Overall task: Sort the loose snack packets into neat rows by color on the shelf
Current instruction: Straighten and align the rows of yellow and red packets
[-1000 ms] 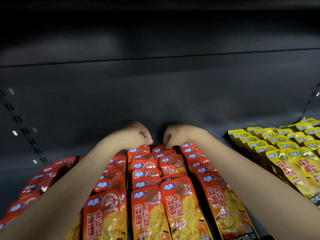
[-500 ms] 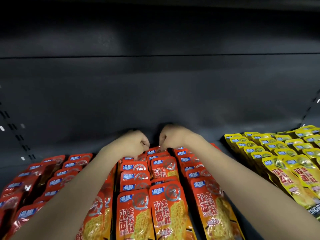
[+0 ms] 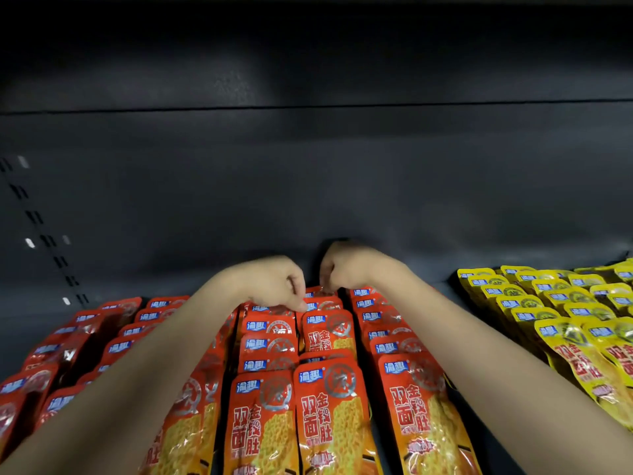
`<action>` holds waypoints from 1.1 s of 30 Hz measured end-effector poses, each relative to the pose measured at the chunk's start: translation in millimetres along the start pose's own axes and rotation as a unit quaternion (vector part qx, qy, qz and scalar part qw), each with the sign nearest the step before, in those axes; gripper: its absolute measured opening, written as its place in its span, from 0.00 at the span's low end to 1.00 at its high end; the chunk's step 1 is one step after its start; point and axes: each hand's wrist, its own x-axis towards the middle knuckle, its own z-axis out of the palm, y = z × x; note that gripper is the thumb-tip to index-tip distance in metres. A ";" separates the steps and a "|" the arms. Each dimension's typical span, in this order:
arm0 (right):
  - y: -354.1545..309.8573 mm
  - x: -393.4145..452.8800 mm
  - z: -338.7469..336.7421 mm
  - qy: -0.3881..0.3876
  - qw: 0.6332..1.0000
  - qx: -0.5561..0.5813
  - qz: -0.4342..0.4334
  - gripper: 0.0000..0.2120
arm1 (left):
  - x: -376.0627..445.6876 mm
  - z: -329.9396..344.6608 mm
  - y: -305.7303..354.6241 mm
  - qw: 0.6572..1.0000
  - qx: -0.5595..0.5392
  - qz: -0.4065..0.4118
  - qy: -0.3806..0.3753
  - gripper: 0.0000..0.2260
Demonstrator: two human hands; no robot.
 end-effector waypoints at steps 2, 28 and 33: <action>0.4 -2.5 -3.3 -0.008 1.000 0.002 -0.016 0.07 | -0.5 -0.4 -0.7 0.999 -0.032 -0.022 -0.007 0.05; 3.1 -8.8 -4.8 0.048 0.998 0.030 0.009 0.08 | -4.8 -2.5 10.7 0.994 -0.046 -0.079 0.052 0.08; 3.5 -30.7 -17.6 0.054 0.998 0.004 -0.013 0.07 | -30.1 -2.0 18.8 0.994 -0.021 -0.042 0.097 0.05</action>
